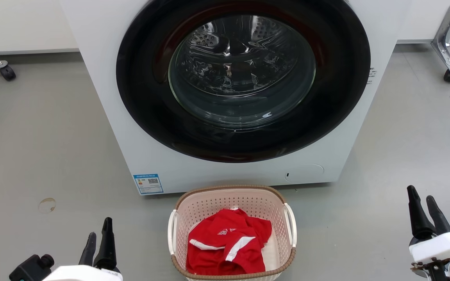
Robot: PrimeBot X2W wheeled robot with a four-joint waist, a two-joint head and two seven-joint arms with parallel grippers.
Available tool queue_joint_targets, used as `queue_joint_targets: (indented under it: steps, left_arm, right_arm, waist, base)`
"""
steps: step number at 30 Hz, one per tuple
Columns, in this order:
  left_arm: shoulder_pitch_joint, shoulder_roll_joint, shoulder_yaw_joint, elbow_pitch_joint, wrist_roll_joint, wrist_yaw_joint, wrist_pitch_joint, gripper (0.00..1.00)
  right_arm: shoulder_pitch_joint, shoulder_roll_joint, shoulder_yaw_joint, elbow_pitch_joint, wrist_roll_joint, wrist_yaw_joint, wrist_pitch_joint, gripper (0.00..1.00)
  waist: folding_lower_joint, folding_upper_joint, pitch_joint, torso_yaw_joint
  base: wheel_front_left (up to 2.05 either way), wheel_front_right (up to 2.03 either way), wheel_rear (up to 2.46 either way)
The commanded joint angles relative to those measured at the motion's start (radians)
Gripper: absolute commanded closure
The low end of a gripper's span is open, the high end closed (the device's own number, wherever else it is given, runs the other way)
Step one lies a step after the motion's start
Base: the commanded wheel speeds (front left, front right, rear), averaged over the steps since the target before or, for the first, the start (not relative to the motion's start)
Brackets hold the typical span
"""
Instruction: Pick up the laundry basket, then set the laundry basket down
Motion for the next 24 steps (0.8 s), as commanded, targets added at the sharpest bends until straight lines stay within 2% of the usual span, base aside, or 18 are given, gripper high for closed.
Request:
queue_joint_targets:
  steps: [1, 24]
  left_arm:
    - [-0.016, 0.017, 0.009, -0.033, 0.037, 0.009, -0.017, 0.00]
    - [-0.001, 0.046, -0.039, -0.055, 0.286, 0.055, -0.084, 0.00]
  right_arm:
    - [-0.045, -0.029, 0.012, -0.032, -0.041, 0.003, -0.019, 0.00]
    - [-0.052, -0.036, 0.077, -0.053, -0.302, 0.004, -0.087, 0.00]
  waist:
    - [-0.0001, 0.0000, -0.001, 0.001]
    - [-0.0001, 0.0000, -0.007, 0.001]
  base:
    - [0.00, 0.00, 0.00]
    - [0.00, 0.00, 0.00]
